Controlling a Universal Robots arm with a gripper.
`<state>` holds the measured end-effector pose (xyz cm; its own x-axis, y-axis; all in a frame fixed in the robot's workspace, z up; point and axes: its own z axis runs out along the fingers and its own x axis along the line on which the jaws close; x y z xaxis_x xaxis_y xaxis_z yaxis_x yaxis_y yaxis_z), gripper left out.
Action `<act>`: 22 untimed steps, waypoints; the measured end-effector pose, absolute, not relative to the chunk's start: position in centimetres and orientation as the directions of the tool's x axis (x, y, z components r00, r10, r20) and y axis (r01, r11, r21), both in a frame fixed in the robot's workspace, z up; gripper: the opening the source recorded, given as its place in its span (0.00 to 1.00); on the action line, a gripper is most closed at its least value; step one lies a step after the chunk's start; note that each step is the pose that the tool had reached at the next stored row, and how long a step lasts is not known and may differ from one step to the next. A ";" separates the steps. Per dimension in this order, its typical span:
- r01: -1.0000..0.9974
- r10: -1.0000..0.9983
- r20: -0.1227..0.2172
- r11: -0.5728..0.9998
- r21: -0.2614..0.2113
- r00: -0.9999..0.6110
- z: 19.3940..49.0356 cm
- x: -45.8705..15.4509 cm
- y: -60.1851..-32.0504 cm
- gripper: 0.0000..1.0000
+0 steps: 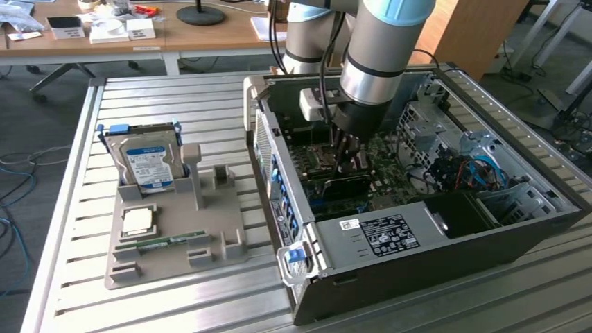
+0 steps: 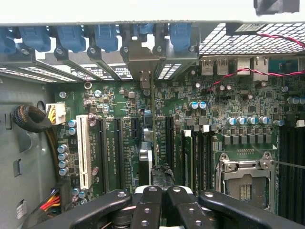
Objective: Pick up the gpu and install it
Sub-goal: 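Press down on the gpu until it lock into place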
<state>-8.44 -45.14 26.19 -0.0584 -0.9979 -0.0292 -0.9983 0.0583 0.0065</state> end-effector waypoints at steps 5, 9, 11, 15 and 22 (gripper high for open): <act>-0.998 -0.998 -0.029 0.058 0.007 -0.058 26.2 -8.4 -45.1 0.11; -0.998 -0.998 -0.029 0.058 0.006 -0.058 26.2 -8.4 -45.1 0.11; -0.998 -0.998 -0.029 0.058 0.007 -0.058 26.1 -8.4 -45.1 0.11; -0.998 -0.998 -0.029 0.058 0.007 -0.058 26.1 -8.4 -45.1 0.11; -0.998 -0.998 -0.029 0.058 0.007 -0.058 26.1 -8.5 -45.1 0.11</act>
<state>-8.46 -45.14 26.13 -0.0585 -0.9979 -0.0293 -0.9983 0.0583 0.0065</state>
